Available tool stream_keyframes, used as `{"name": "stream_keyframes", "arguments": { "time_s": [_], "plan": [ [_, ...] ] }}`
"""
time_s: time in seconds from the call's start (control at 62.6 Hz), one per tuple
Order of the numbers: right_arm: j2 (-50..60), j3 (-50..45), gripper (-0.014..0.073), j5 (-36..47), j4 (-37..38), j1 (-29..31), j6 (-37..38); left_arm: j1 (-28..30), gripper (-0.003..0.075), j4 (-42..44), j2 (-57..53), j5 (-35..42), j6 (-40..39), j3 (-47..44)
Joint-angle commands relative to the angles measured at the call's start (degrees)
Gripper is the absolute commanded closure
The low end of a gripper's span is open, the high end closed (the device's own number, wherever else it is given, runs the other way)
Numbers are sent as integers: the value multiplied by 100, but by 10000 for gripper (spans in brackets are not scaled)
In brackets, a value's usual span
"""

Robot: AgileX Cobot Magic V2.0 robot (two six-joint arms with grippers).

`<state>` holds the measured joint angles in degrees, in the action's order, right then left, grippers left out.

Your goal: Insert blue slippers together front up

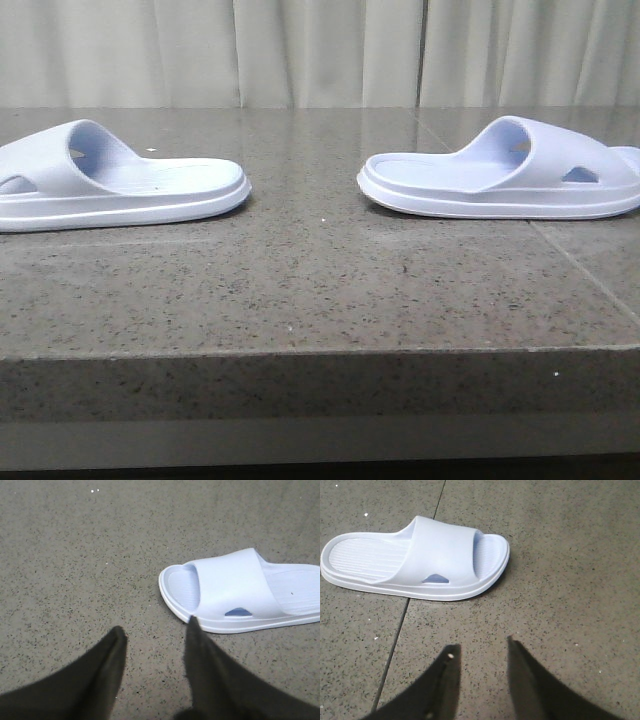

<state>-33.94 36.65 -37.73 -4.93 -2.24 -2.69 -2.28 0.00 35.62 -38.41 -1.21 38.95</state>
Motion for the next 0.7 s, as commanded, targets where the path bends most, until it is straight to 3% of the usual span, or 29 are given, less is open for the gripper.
{"name": "stream_keyframes", "arguments": {
  "time_s": [0.0,0.08,0.24,0.384,0.511,0.687],
  "plan": [
    [-41,182,107,340,3,25,-49,21,185,0,101,387,-4,150],
    [-41,182,55,340,3,25,-49,21,132,-75,179,323,-4,150],
    [-41,182,53,340,3,25,-49,21,134,0,627,-160,-4,300],
    [-41,182,53,340,3,25,-49,21,134,0,1468,-1058,-4,835],
    [-41,182,53,340,3,25,-49,154,134,-103,2059,-1062,10,1221],
    [-41,182,53,340,3,25,-49,941,134,-1537,2520,-938,1047,1494]
  ]
}}
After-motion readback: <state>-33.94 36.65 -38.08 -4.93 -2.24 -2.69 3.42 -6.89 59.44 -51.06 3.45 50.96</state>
